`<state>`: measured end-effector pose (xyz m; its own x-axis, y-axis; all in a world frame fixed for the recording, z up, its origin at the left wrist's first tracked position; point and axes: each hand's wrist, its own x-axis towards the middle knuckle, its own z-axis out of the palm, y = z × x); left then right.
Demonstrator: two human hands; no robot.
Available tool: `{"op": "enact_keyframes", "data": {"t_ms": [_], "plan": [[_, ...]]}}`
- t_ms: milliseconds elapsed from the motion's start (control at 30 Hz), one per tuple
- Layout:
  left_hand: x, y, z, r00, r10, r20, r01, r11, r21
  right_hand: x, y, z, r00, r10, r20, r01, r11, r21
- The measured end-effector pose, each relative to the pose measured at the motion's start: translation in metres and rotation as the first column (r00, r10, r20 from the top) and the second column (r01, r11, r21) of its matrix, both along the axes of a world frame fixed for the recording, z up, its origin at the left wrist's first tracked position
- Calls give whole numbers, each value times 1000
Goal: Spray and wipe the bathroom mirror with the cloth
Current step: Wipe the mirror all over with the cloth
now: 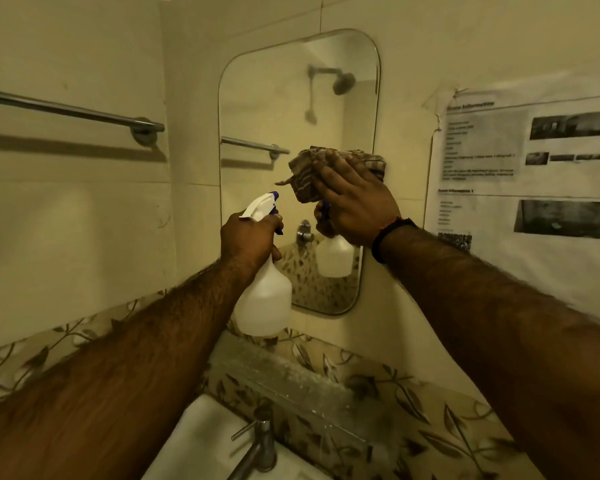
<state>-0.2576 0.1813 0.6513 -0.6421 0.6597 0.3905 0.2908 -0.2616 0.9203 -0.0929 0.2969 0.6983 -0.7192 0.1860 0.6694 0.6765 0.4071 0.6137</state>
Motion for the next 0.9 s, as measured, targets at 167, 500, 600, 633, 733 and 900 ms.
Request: {"op": "enact_keyframes", "data": {"t_ms": [167, 500, 600, 633, 733, 900], "plan": [[6, -2, -26, 999, 7, 39, -6, 999, -37, 0, 5, -42, 999, 43, 20, -42, 999, -26], [12, -2, -80, 996, 18, 88, -10, 996, -84, 4, -1, -115, 997, 56, 57, -51, 994, -100], [11, -1, -93, 993, 30, 110, -18, 994, -112, 4, -2, -130, 996, 47, 78, -38, 993, -108], [10, -1, -97, 993, 33, 115, -19, 992, -126, 4, -2, -135, 995, 43, 85, -33, 993, -111], [7, 1, -107, 992, 39, 120, -22, 990, -142, 5, -3, -152, 994, 29, 106, -15, 992, -128], [6, 2, -117, 992, 53, 117, -34, 986, -163, 7, -5, -182, 988, 42, 151, -14, 984, -179]]}}
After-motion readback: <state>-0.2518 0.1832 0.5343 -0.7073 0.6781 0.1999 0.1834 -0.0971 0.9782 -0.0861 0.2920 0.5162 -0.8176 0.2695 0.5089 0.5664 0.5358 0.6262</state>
